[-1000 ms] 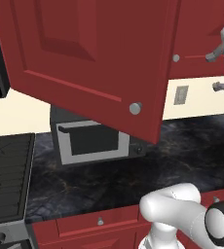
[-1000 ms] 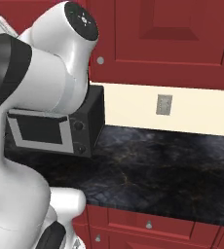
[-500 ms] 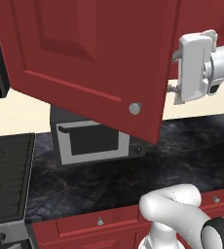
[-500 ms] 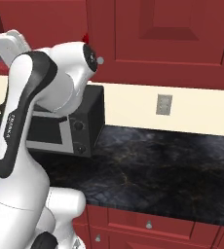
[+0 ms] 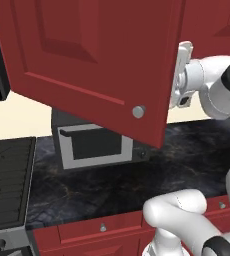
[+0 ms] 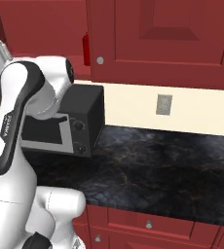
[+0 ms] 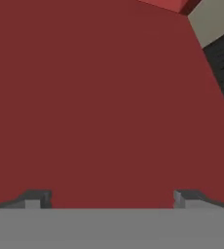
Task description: Move the ketchup and shaker from the cabinet to the dining counter.
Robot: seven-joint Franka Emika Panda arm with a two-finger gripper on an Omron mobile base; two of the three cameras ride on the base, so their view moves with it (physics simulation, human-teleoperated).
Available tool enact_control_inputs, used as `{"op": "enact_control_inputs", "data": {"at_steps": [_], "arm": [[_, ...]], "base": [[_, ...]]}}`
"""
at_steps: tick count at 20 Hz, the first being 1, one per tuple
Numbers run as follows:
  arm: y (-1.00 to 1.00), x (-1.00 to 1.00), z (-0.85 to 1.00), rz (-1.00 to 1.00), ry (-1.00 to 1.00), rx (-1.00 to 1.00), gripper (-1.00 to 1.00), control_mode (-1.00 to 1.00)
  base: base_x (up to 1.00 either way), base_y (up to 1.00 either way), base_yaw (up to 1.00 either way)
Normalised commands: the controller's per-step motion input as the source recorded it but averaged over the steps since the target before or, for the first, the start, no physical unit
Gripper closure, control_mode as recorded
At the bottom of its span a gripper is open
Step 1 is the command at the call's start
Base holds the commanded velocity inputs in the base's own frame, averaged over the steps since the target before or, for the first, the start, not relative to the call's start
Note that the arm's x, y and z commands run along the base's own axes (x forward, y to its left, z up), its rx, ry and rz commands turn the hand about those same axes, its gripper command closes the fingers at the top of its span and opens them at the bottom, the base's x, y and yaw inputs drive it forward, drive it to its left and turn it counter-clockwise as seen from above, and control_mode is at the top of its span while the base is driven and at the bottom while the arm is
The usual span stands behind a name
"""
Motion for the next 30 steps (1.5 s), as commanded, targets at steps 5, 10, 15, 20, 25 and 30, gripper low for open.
{"op": "enact_control_inputs", "data": {"at_steps": [5, 10, 15, 20, 25, 30], "arm": [[0.68, -0.65, 0.00, 0.18, -0.01, 0.06, -1.00, -1.00], [0.82, -0.74, 0.00, 0.18, -0.01, 0.03, -1.00, -1.00], [1.00, -0.39, 0.00, 0.14, 0.00, 0.00, -1.00, -1.00], [0.86, -0.12, 0.02, 0.04, 0.00, 0.00, -1.00, -1.00], [-0.34, -0.01, 0.05, -0.12, -0.03, -0.05, -1.00, -1.00], [-0.95, 0.00, 0.05, -0.22, -0.05, -0.18, -1.00, -1.00]], "base": [[0.00, 0.00, 0.00], [0.00, 0.00, 0.00], [0.00, 0.00, 0.00], [0.00, 0.00, 0.00], [0.00, 0.00, 0.00], [0.00, 0.00, 0.00]]}}
